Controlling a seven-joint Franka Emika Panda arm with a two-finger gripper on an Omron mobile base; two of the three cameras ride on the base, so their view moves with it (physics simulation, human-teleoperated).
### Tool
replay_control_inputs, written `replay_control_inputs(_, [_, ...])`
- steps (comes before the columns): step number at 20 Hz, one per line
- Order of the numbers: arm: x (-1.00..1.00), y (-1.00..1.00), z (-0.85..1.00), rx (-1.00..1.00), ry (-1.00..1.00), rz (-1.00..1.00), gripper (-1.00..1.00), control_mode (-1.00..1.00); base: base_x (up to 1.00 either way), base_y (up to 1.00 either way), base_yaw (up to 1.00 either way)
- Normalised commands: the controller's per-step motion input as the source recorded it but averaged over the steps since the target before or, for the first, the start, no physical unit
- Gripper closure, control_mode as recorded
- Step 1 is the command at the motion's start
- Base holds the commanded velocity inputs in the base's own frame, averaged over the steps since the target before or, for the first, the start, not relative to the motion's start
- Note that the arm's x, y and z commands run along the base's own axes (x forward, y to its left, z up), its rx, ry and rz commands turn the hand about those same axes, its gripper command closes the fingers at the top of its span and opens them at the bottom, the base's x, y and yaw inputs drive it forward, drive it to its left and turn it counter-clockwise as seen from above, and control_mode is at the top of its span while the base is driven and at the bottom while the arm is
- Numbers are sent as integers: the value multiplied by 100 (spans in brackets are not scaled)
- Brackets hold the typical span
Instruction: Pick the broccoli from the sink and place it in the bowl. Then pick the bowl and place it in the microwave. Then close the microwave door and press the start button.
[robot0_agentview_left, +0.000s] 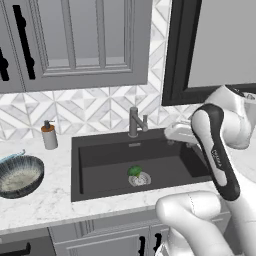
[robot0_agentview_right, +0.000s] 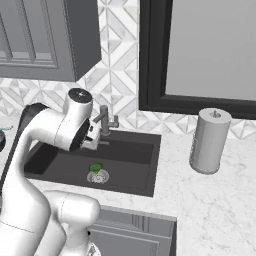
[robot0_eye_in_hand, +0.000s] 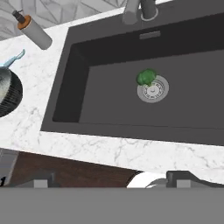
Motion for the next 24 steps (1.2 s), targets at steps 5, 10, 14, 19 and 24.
replay_control_inputs(5, [18, -39, -55, 25, 4, 0, -100, -100, 0, 0, 0])
replay_control_inputs(10, [29, -36, -43, 38, 14, 0, -100, -100, 0, 0, 0])
replay_control_inputs(14, [58, -1, -26, 25, 23, -1, -100, -100, 0, 0, 0])
replay_control_inputs(19, [54, 0, -22, 9, 21, 0, -100, -100, 0, 0, 0])
replay_control_inputs(24, [53, 0, -22, 0, 14, 0, -100, -100, 0, 0, 0])
